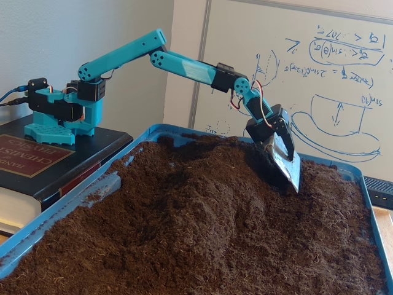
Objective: Build a berm.
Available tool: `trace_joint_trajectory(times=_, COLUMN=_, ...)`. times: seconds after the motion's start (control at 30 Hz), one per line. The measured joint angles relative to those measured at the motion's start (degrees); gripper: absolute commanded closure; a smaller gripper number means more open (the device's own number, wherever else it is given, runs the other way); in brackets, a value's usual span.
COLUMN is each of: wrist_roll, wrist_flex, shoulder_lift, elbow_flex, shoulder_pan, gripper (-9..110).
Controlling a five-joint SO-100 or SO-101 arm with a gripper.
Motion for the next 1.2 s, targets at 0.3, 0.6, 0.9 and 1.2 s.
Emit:
trace_joint_trajectory(times=0.3, wrist_roll=0.0, wrist_flex=-2.81, shoulder_lift=-5.54, elbow_flex=-2.99, shoulder_pan=-3.16, gripper=101)
trace_joint_trajectory(times=0.6, wrist_roll=-0.79, wrist_flex=-5.62, shoulder_lift=-10.55, elbow_flex=-8.35, shoulder_pan=-3.52, gripper=101)
trace_joint_trajectory(times=0.9, wrist_roll=-1.14, wrist_flex=-6.33, shoulder_lift=-8.96, elbow_flex=-2.81, shoulder_pan=-4.13, gripper=101)
trace_joint_trajectory(times=1.2, wrist_roll=-1.14, wrist_flex=-6.5, shoulder_lift=0.53, elbow_flex=11.07, shoulder_pan=-4.13, gripper=101)
